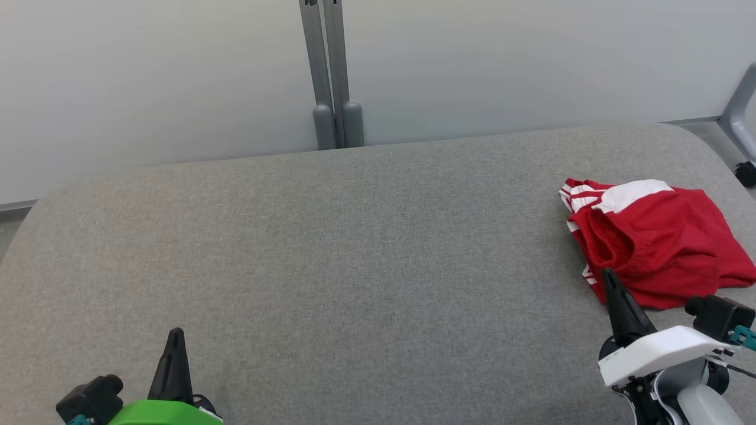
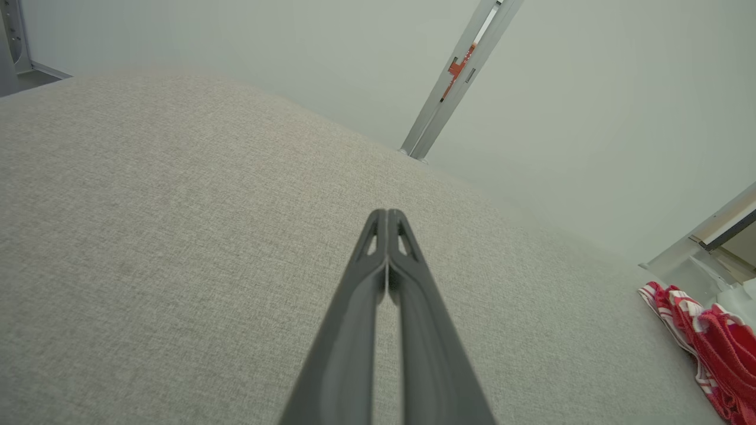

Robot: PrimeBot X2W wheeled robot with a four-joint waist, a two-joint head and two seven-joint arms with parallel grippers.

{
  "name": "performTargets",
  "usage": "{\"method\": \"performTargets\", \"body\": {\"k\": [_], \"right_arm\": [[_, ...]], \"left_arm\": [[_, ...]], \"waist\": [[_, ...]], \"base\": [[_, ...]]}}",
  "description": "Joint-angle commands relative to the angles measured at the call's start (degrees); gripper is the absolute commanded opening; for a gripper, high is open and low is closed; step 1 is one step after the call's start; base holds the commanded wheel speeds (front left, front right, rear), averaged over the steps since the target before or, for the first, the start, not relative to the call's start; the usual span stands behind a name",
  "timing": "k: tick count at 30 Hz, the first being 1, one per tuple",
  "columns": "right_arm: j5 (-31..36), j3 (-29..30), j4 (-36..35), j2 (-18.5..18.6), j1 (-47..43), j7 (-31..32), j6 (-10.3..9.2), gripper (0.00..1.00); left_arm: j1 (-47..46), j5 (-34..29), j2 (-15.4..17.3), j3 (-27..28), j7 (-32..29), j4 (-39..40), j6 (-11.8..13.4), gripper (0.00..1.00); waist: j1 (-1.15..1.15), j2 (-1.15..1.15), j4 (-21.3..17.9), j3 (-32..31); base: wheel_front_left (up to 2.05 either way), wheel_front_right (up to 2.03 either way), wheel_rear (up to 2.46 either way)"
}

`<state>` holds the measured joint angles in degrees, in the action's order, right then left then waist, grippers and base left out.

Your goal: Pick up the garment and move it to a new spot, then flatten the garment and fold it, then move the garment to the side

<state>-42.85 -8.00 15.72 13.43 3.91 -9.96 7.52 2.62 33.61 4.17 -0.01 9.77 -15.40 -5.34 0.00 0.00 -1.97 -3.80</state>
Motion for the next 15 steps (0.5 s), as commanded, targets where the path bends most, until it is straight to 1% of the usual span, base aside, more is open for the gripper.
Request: {"method": "performTargets", "body": {"k": [1,15], "right_arm": [[-2.0,1.0,-1.0,0.1,1.7,0.5,-0.01,0.00],[-11.3,3.7,-1.2,-2.0,1.9,3.7,-0.02,0.00]], "left_arm": [[-2.2,2.5,0.0,0.5,-0.5,0.9,-0.3,0.00],[-3.6,13.5,-0.3,1.7,-3.6,1.1,-0.7,0.00]], "waist": [[0.00,0.00,0.0,0.1],[0.00,0.00,0.3,0.6]], "base": [[0.00,0.00,0.00],[0.00,0.00,0.00]]}}
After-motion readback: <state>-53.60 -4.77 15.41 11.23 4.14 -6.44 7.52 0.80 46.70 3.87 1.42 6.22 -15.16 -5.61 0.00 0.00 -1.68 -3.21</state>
